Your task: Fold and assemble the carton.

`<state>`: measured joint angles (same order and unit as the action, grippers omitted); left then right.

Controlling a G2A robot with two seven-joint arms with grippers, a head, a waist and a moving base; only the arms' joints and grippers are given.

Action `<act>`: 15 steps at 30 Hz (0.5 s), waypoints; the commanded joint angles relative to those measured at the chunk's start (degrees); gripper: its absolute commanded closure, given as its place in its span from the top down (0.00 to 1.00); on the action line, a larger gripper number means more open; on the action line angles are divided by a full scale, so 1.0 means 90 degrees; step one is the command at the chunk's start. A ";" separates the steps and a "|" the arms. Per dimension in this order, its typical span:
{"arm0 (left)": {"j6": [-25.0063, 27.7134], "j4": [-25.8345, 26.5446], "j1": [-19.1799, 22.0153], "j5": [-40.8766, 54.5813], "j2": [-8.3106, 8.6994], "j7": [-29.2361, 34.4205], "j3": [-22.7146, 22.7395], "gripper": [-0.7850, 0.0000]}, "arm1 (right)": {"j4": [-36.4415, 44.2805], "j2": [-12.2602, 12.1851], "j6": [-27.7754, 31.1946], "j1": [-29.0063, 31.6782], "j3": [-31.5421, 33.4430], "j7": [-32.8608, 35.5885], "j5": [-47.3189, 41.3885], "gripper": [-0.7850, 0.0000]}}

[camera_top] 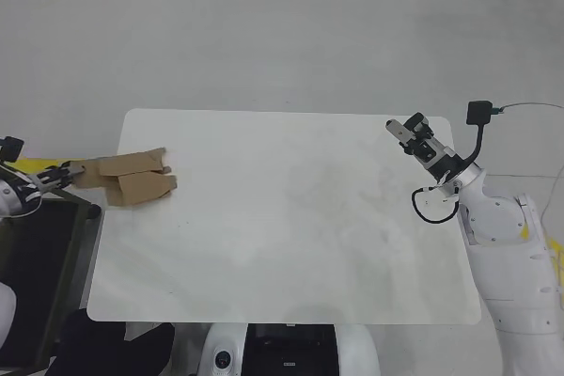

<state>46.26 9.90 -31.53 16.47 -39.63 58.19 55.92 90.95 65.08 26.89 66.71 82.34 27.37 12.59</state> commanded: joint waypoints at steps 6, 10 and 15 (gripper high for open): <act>-0.0227 0.0600 -0.0077 0.0792 0.0165 0.0209 0.0323 0.00 | 0.0000 0.0000 0.0000 0.0000 0.0000 0.0000 0.0000 1.00; -0.0230 0.0901 0.0022 0.0798 0.0215 0.0212 0.0332 0.00 | 0.0000 0.0000 0.0000 0.0000 0.0000 0.0000 0.0000 1.00; -0.0180 0.1292 0.0309 0.0618 0.0117 0.0161 0.0187 0.00 | 0.0000 0.0000 0.0000 0.0000 0.0000 0.0000 0.0000 1.00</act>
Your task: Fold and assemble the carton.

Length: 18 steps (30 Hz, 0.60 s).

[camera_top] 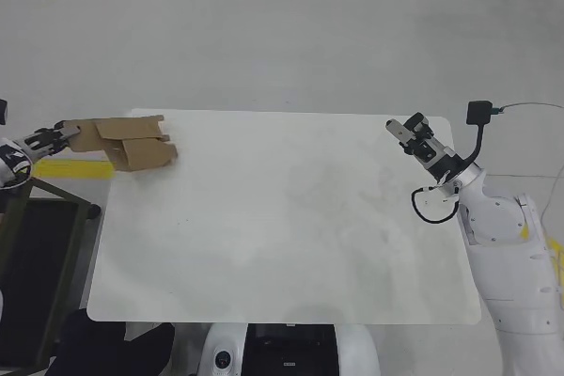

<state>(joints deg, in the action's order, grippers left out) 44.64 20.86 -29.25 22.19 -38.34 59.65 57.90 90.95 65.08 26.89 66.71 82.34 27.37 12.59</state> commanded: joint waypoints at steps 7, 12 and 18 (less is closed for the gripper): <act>0.0061 0.0550 0.0544 -0.0165 -0.0264 -0.0061 -0.0298 0.00 | 0.0000 0.0000 0.0000 0.0000 0.0000 0.0000 0.0000 1.00; 0.0062 0.0795 0.0890 -0.0094 -0.0462 -0.0063 -0.0432 0.00 | 0.0000 0.0000 0.0000 0.0000 0.0000 0.0000 0.0000 1.00; -0.0079 0.1292 0.1138 0.0112 -0.0767 0.0078 -0.0685 0.00 | 0.0000 0.0000 0.0000 0.0000 0.0000 0.0000 0.0000 1.00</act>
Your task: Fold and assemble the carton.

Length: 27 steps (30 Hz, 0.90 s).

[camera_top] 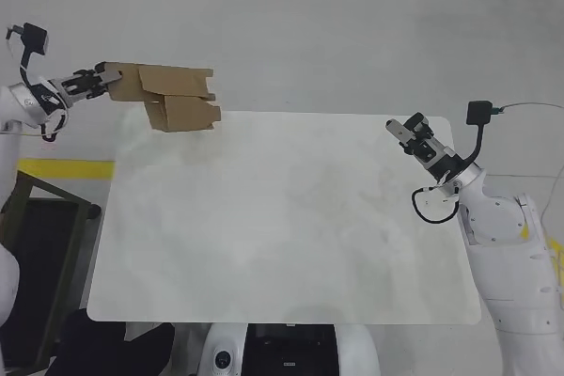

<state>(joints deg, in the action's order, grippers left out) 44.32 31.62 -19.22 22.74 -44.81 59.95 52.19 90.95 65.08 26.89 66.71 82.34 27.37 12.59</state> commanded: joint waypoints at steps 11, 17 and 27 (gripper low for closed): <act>-0.0226 0.0977 -0.0029 0.0652 -0.0430 0.0228 -0.0346 0.00 | 0.0000 0.0000 0.0000 0.0000 0.0000 0.0000 0.0000 1.00; -0.0350 0.1926 -0.0534 0.0985 -0.0358 0.0352 -0.0272 0.00 | 0.0000 0.0000 0.0000 0.0000 0.0000 0.0000 0.0000 1.00; -0.0481 0.3998 -0.1739 0.0832 0.0037 0.0483 0.0097 0.00 | 0.0000 0.0000 0.0000 0.0000 0.0000 0.0000 0.0000 1.00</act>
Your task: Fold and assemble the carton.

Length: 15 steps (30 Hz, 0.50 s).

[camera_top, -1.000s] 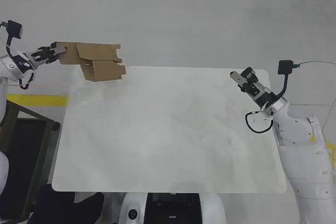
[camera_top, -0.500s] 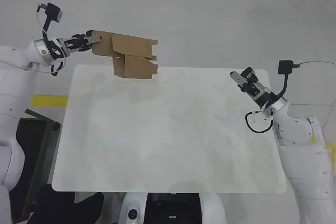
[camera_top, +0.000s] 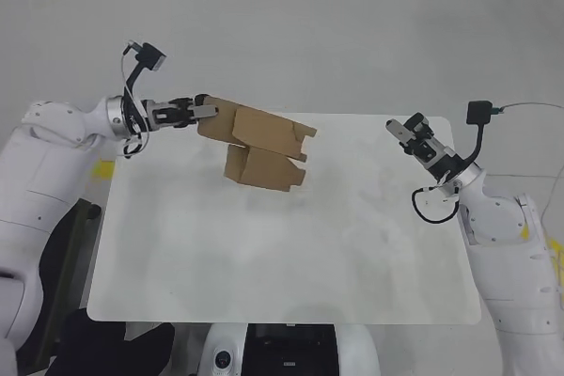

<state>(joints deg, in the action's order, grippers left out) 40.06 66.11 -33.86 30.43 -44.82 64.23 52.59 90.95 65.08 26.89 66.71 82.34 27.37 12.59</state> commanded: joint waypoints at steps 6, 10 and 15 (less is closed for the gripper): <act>-0.0026 0.0859 -0.0586 -0.0195 0.0202 0.0025 0.0344 0.00 | 0.0000 0.0000 0.0000 0.0000 0.0000 0.0000 0.0000 1.00; -0.0014 0.1070 -0.0767 -0.0289 0.0253 0.0013 0.0492 0.00 | 0.0000 0.0000 0.0000 0.0000 0.0000 0.0000 0.0000 1.00; -0.0023 0.1088 -0.0789 -0.0291 0.0258 0.0022 0.0508 0.00 | 0.0000 0.0000 0.0000 0.0000 0.0000 0.0000 0.0000 1.00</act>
<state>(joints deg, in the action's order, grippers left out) 39.84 75.91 -40.97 27.79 -42.49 64.43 57.18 90.95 65.08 26.89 66.71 82.34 27.37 12.59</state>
